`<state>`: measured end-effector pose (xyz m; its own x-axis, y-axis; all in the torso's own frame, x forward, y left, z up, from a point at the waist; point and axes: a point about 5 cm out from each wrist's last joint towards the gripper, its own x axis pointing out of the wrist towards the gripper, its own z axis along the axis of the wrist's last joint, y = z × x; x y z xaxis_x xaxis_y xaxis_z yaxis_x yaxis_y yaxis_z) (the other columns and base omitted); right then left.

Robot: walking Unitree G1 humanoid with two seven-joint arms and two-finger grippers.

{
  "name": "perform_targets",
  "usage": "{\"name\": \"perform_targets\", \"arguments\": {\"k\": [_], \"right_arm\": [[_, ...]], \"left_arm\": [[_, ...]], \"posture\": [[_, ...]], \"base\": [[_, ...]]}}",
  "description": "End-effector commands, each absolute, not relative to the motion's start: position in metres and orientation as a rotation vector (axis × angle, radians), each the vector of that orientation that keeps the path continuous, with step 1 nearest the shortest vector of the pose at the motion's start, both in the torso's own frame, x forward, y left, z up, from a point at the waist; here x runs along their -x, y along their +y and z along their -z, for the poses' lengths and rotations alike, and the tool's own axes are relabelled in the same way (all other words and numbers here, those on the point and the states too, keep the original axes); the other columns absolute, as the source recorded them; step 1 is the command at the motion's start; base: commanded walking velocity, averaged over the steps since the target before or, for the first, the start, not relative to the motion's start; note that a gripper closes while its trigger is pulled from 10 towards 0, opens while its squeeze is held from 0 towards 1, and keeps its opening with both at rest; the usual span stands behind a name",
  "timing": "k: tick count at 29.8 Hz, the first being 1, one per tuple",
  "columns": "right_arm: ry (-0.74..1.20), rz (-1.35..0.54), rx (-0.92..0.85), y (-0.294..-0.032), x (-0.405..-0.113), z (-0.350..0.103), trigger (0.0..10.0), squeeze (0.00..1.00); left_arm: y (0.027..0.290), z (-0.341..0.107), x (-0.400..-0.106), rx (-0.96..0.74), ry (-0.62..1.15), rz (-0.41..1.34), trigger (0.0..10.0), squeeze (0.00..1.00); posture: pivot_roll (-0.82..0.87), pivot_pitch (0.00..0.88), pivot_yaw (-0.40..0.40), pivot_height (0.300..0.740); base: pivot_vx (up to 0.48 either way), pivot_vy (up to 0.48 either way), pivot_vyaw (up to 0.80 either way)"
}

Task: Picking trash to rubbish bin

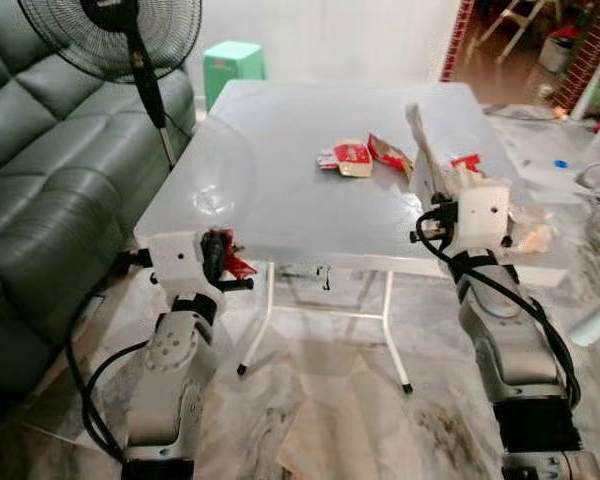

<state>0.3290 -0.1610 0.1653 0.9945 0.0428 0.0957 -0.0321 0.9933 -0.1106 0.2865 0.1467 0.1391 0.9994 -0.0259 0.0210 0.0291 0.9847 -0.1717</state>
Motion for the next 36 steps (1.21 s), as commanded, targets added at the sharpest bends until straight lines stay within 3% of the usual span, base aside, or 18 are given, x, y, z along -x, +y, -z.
{"name": "perform_targets", "arguments": {"k": [1,12,36], "right_arm": [[-0.111,-0.021,0.125,-0.1652,-0.3295,-0.1703,10.0,0.0],[-0.105,-0.016,0.125,-0.1646,-0.3305,-0.1695,10.0,0.0],[-0.098,-0.033,0.101,-0.1586,-0.3326,-0.1663,10.0,0.0]], "left_arm": [[0.144,-0.1407,-0.2866,0.184,-0.021,0.035,10.0,0.0],[0.1435,-0.1416,-0.2881,0.171,-0.023,0.036,10.0,0.0],[0.1482,-0.1414,-0.2888,0.106,-0.028,0.044,10.0,0.0]], "posture": [[0.02,0.021,-0.011,0.74],[0.02,0.019,-0.008,0.74],[0.03,0.007,0.0,0.74]], "base": [[-0.247,0.0,0.0],[-0.044,0.0,0.0],[0.0,0.0,-0.77]]}}
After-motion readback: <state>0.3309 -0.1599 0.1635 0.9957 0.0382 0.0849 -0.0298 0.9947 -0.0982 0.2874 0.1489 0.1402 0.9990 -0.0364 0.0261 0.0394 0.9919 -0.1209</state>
